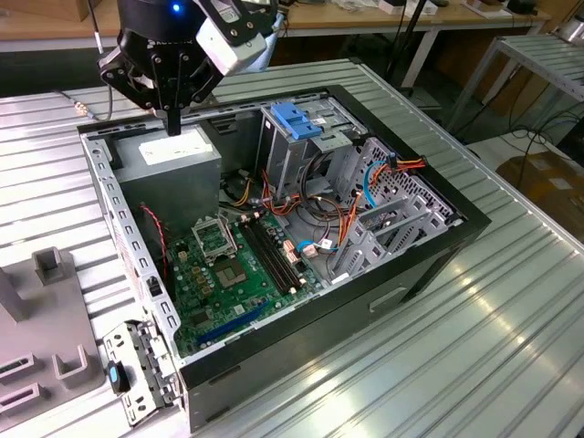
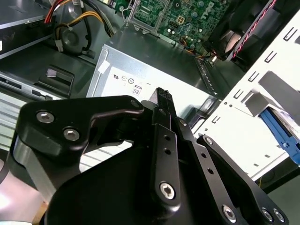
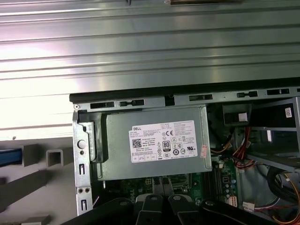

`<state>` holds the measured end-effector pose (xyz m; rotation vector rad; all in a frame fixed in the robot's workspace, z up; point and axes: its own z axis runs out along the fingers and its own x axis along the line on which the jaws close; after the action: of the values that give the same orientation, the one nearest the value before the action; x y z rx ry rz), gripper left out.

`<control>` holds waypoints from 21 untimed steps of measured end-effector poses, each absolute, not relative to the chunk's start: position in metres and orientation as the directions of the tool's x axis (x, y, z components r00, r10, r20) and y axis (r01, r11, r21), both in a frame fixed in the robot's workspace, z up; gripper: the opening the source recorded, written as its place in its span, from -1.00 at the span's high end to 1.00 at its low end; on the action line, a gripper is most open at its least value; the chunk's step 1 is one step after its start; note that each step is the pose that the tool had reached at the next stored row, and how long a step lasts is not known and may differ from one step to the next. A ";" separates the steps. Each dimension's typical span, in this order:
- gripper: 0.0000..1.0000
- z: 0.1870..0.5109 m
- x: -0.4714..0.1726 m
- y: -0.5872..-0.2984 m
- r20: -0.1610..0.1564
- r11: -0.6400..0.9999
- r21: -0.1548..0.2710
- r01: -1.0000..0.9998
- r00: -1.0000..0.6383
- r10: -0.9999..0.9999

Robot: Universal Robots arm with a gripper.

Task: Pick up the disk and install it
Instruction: 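Reach for the disk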

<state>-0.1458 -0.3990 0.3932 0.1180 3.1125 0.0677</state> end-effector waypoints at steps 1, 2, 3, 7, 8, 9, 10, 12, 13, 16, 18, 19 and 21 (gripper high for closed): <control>0.79 0.393 -0.146 -0.399 -0.024 0.996 0.044 0.075 -0.997 0.076; 0.79 0.393 -0.147 -0.399 -0.024 0.996 0.044 0.075 -0.997 0.076; 0.79 0.393 -0.147 -0.399 -0.024 0.996 0.044 0.075 -0.997 0.076; 0.79 0.393 -0.149 -0.399 -0.024 0.996 0.044 0.075 -0.997 0.076; 0.79 0.393 -0.150 -0.399 -0.024 0.996 0.044 0.075 -0.997 0.076; 0.79 0.393 -0.151 -0.399 -0.024 0.996 0.044 0.075 -0.997 0.076; 0.79 0.393 -0.152 -0.399 -0.024 0.996 0.044 0.075 -0.997 0.076; 0.79 0.393 -0.152 -0.399 -0.024 0.996 0.044 0.075 -0.997 0.076; 0.79 0.393 -0.153 -0.399 -0.024 0.996 0.044 0.075 -0.997 0.076; 0.79 0.393 -0.154 -0.399 -0.025 0.996 0.044 0.075 -0.997 0.076; 0.79 0.393 -0.155 -0.399 -0.024 0.996 0.044 0.075 -0.997 0.076; 0.79 0.393 -0.156 -0.399 -0.024 0.996 0.044 0.075 -0.997 0.076; 0.79 0.393 -0.156 -0.399 -0.024 0.996 0.044 0.075 -0.997 0.076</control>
<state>-0.1563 -0.3989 0.3931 0.1180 3.1125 0.0676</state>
